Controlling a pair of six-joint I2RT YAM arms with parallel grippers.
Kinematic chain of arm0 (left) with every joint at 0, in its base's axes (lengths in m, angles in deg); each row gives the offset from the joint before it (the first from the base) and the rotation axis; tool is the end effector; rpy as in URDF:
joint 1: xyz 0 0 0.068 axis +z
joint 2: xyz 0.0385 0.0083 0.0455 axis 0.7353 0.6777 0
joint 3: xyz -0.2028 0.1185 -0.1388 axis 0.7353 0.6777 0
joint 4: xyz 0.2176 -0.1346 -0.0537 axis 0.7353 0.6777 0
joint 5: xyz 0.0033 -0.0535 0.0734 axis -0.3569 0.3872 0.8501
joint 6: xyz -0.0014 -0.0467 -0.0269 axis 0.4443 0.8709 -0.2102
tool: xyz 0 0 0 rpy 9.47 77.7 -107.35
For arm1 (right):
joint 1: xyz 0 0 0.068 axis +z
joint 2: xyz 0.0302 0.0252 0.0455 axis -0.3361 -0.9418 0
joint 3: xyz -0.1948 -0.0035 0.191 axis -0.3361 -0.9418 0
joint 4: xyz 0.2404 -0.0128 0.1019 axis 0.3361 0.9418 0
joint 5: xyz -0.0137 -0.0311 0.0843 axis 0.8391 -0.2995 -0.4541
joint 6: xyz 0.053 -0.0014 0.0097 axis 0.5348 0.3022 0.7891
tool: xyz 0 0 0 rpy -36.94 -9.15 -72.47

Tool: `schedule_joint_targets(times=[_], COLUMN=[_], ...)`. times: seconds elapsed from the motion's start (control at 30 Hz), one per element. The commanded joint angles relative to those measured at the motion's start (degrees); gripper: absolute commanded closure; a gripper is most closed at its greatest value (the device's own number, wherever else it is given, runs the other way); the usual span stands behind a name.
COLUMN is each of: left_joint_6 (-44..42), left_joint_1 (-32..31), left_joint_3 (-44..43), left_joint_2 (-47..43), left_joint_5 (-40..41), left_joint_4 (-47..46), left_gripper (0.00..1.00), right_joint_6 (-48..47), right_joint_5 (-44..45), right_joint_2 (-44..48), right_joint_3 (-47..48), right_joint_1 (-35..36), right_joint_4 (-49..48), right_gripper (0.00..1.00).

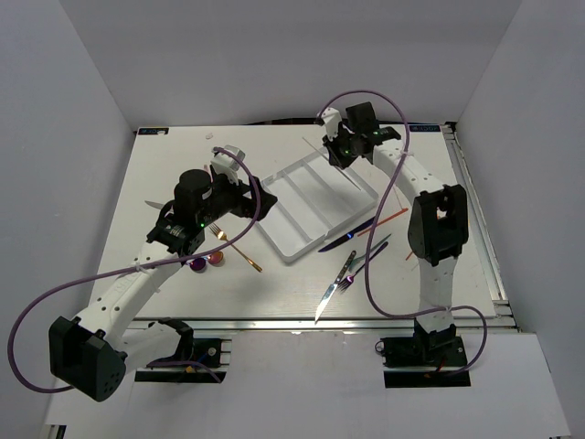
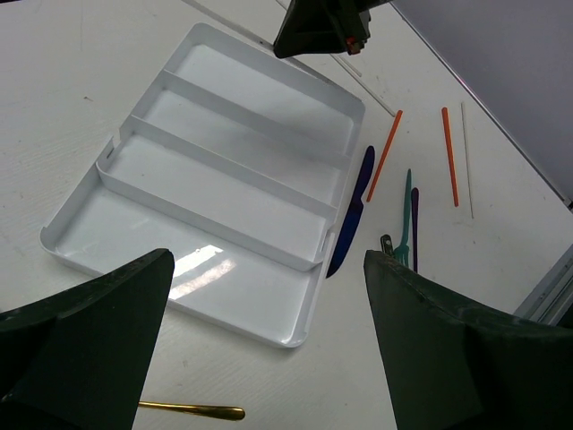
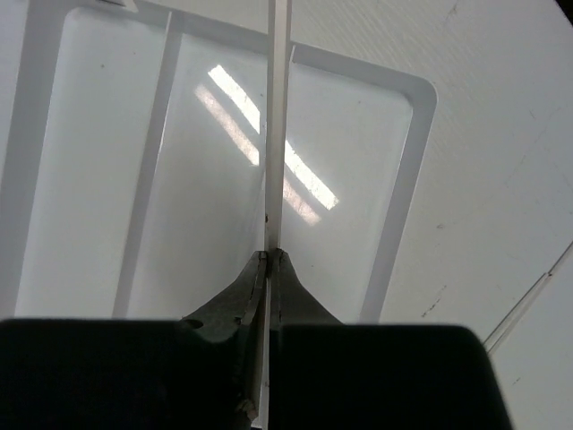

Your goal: Sort the eating utensils into containers

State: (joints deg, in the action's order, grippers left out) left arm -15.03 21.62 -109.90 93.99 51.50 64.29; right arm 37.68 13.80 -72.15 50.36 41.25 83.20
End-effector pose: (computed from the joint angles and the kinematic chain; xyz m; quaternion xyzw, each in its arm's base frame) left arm 0.2238 -0.1179 0.3322 0.1688 0.7807 -0.2928 0.5256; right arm 0.4419 0.1841 0.2819 -0.4037 0.8135 0.0984 0.4069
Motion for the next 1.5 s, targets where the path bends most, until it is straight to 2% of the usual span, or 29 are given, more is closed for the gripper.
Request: schedule_joint_targets(times=[0.0, 0.2, 0.73, 0.83, 0.97, 1.07, 1.17, 1.3, 1.4, 1.47], left_joint_6=[-0.6, -0.7, -0.6, -0.9, -0.8, -0.7, -0.8, -0.9, -0.8, -0.8], left_joint_1=[-0.2, -0.1, -0.2, -0.1, -0.1, -0.1, -0.1, -0.1, -0.2, -0.1], left_joint_3=[-1.7, -1.6, -1.6, -1.7, -1.6, -1.6, -1.7, -1.6, -1.5, -1.6], left_joint_2=[-1.0, -1.0, -1.2, -1.2, -1.0, -0.9, -0.9, -0.8, -0.6, -0.3], left_joint_5=[0.8, 0.7, 0.8, 0.8, 0.9, 0.9, 0.9, 0.9, 0.8, 0.7], left_joint_4=[0.1, 0.2, 0.1, 0.2, 0.2, 0.2, 0.1, 0.1, 0.1, 0.1], left_gripper=[0.02, 0.02, 0.02, 0.02, 0.02, 0.02, 0.02, 0.02, 0.02, 0.02], right_joint_6=[1.2, 0.2, -1.6, -1.7, -1.5, -1.4, -1.2, -1.0, 1.2, 5.8], right_joint_5=[-0.2, 1.9, 3.9, 3.6, 3.3, 3.3, 3.0, 2.1, -2.7, -13.7], right_joint_2=[-2.4, -3.5, -8.4, -8.5, -8.7, -8.5, -8.1, -7.1, -5.2, -4.4], right_joint_3=[2.6, -1.8, 0.9, 0.5, 0.8, 1.0, 1.1, 1.2, 1.7, 3.6], right_joint_1=[-0.2, -0.5, -3.4, -3.4, -3.4, -3.4, -3.4, -3.6, -5.2, -9.0], right_joint_4=[1.1, -2.2, -1.7, -1.7, -1.7, -1.7, -1.7, -1.2, 0.4, 2.4], right_gripper=[1.0, 1.0, 0.98, 0.94, 0.77, 0.68, 0.63, 0.62, 0.6, 0.59])
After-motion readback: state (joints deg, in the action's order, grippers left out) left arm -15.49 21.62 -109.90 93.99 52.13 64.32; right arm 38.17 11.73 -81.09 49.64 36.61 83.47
